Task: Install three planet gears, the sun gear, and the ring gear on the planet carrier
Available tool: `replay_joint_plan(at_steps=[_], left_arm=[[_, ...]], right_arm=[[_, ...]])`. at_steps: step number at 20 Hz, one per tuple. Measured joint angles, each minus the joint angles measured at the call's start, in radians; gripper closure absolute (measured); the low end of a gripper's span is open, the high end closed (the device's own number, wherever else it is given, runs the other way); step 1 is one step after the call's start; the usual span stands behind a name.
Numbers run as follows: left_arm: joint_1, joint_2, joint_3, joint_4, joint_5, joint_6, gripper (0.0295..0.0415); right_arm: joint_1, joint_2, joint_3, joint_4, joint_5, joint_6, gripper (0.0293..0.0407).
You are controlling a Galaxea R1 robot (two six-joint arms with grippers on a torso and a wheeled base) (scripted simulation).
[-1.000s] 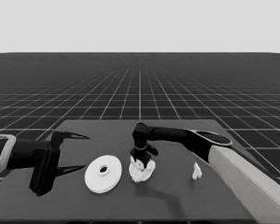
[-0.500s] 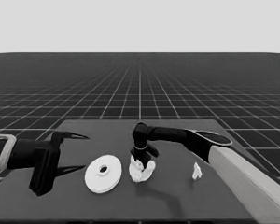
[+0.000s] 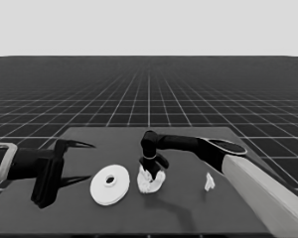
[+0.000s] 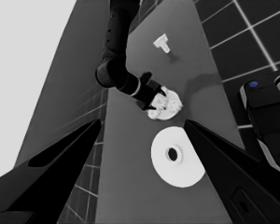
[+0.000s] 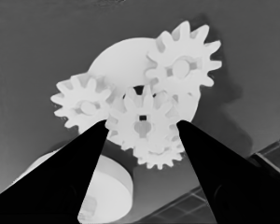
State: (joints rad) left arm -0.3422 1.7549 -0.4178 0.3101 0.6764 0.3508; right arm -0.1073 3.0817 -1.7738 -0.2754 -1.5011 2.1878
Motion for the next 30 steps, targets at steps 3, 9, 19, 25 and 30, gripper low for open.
replay_joint_plan(at_steps=[3, 9, 19, 25, 30], left_arm=[[0.000, 0.000, 0.000, 0.000, 0.000, 0.000, 0.0326], [0.000, 0.000, 0.000, 0.000, 0.000, 0.000, 0.0326], [0.000, 0.000, 0.000, 0.000, 0.000, 0.000, 0.0326], [0.000, 0.000, 0.000, 0.000, 0.000, 0.000, 0.0326], [0.000, 0.000, 0.000, 0.000, 0.000, 0.000, 0.0326]], right_arm=[[0.000, 0.000, 0.000, 0.000, 0.000, 0.031, 0.0390], [0.000, 0.000, 0.000, 0.000, 0.000, 0.094, 0.0391], [0.000, 0.000, 0.000, 0.000, 0.000, 0.180, 0.0320], [0.000, 0.000, 0.000, 0.000, 0.000, 0.182, 0.0315], [0.121, -0.015, 0.068, 0.099, -0.039, -0.693, 0.0314]])
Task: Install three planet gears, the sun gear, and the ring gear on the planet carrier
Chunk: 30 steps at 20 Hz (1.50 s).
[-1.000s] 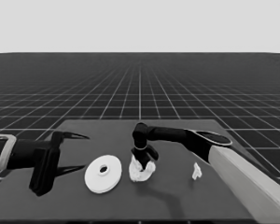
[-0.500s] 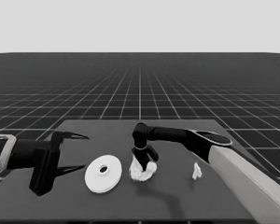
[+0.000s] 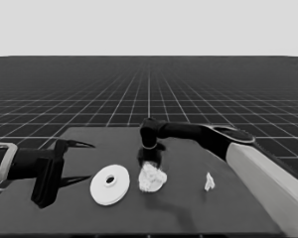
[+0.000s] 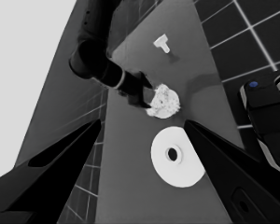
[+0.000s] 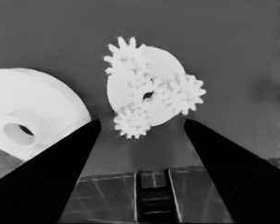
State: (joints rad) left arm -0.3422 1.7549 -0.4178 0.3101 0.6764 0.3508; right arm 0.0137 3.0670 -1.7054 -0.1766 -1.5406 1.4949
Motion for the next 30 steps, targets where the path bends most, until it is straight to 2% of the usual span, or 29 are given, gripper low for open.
replay_joint_plan(at_steps=[6, 7, 8, 9, 11, 16, 17, 18, 19, 20, 21, 22, 24, 26, 27, 28, 30], left_arm=[[0.000, 0.000, 0.000, 0.000, 0.000, 0.000, 0.0326], [0.000, 0.000, 0.000, 0.000, 0.000, 0.000, 0.0326], [0.000, 0.000, 0.000, 0.000, 0.000, 0.000, 0.0326], [0.000, 0.000, 0.000, 0.000, 0.000, 0.000, 0.0326], [0.000, 0.000, 0.000, 0.000, 0.000, 0.000, 0.0326], [0.000, 0.000, 0.000, 0.000, 0.000, 0.000, 0.0326], [0.174, 0.210, -0.012, 0.483, 0.435, -0.486, 0.0322], [0.241, 0.471, -0.123, 0.462, 0.897, -0.986, 0.0309], [0.250, 0.612, -0.316, 0.215, 0.982, -1.355, 0.0307], [0.257, 0.666, -0.483, 0.046, 0.945, -1.513, 0.0314], [0.265, 0.693, -0.601, -0.052, 0.907, -1.575, 0.0320], [0.271, 0.710, -0.679, -0.111, 0.885, -1.599, 0.0324], [0.278, 0.728, -0.762, -0.168, 0.865, -1.611, 0.0326], [0.280, 0.736, -0.795, -0.188, 0.859, -1.611, 0.0326], [0.365, 0.746, -0.828, -0.104, 0.829, -1.597, 0.0326], [0.425, 0.756, -0.859, -0.058, 0.808, -1.584, 0.0326], [0.475, 0.770, -0.899, -0.019, 0.784, -1.566, 0.0326]], right_arm=[[0.015, -0.002, 0.004, 0.016, 0.001, -0.122, 0.0315], [-0.109, -0.278, 0.460, -0.202, 0.149, -0.539, 0.0295], [-0.227, -0.701, 0.812, -0.333, 0.236, -0.802, 0.0305], [-0.291, -0.963, 1.018, -0.410, 0.286, -0.957, 0.0311], [-0.344, -1.195, 1.215, -0.482, 0.334, -1.102, 0.0315], [-0.367, -1.301, 1.312, -0.518, 0.359, -1.174, 0.0315], [-0.368, -1.304, 1.315, -0.519, 0.359, -1.176, 0.0315], [-0.368, -1.305, 1.316, -0.520, 0.360, -1.177, 0.0315], [-0.368, -1.306, 1.317, -0.521, 0.360, -1.178, 0.0315], [-0.368, -1.307, 1.318, -0.521, 0.360, -1.178, 0.0315], [-0.368, -1.307, 1.318, -0.521, 0.360, -1.179, 0.0315], [-0.368, -1.308, 1.318, -0.521, 0.360, -1.179, 0.0315], [-0.368, -1.308, 1.319, -0.521, 0.360, -1.179, 0.0315], [-0.368, -1.308, 1.319, -0.521, 0.360, -1.179, 0.0315], [-0.368, -1.308, 1.319, -0.521, 0.360, -1.179, 0.0315], [-0.368, -1.308, 1.319, -0.521, 0.360, -1.179, 0.0315], [-0.368, -1.308, 1.319, -0.521, 0.360, -1.179, 0.0315]])
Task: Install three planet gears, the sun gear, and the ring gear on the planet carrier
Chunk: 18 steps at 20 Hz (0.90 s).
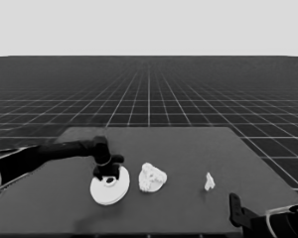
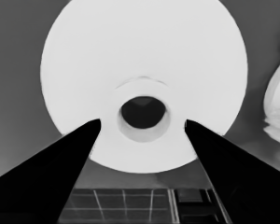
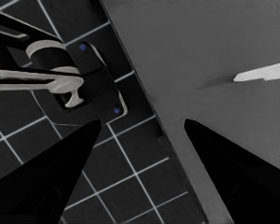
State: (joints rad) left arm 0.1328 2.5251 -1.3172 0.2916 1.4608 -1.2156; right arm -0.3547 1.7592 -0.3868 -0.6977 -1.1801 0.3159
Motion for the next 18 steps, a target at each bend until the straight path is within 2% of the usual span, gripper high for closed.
replay_joint_plan(at_steps=[6, 7, 16, 18], left_arm=[[0.021, 0.008, -0.023, 0.018, -0.013, 0.010, 0.0326], [0.022, 0.008, -0.023, 0.019, -0.014, 0.010, 0.0361], [0.022, 0.008, -0.024, 0.019, -0.014, 0.010, 0.0362], [-0.109, -0.025, 0.069, -0.103, 0.049, -0.034, 0.0362]], right_arm=[[0.000, 0.000, 0.000, 0.000, 0.000, 0.000, 0.0315], [0.000, 0.000, 0.000, 0.000, 0.000, 0.000, 0.0315], [0.000, 0.000, 0.000, 0.000, 0.000, 0.000, 0.0315], [0.000, 0.000, 0.000, 0.000, 0.000, 0.000, 0.0315]])
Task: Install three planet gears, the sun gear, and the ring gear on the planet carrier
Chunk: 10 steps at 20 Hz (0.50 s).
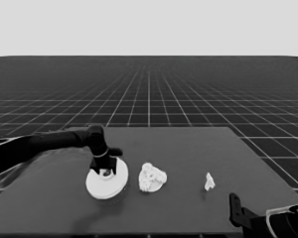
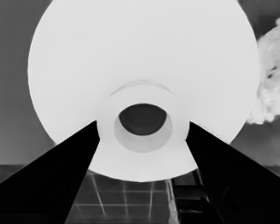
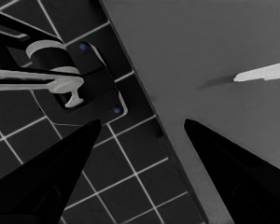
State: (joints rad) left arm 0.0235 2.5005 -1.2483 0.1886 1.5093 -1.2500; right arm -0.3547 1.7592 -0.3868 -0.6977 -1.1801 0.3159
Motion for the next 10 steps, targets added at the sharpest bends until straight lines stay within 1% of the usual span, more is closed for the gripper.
replay_joint_plan(at_steps=[1, 3, 8, 9, 10], left_arm=[[-0.036, -0.003, 0.010, -0.031, 0.010, -0.005, 0.0362], [-0.068, -0.005, 0.014, -0.061, 0.019, -0.007, 0.0362], [-0.082, -0.005, 0.015, -0.076, 0.023, -0.007, 0.0362], [-0.071, 0.162, -0.099, -0.059, 0.037, -0.134, 0.0362], [-0.064, 0.345, -0.206, -0.053, 0.039, -0.169, 0.0362]], right_arm=[[0.000, 0.000, 0.000, 0.000, 0.000, 0.000, 0.0315], [0.000, 0.000, 0.000, 0.000, 0.000, 0.000, 0.0315], [0.000, 0.000, 0.000, 0.000, 0.000, 0.000, 0.0315], [0.000, 0.000, 0.000, 0.000, 0.000, 0.000, 0.0315], [0.000, 0.000, 0.000, 0.000, 0.000, 0.000, 0.0315]])
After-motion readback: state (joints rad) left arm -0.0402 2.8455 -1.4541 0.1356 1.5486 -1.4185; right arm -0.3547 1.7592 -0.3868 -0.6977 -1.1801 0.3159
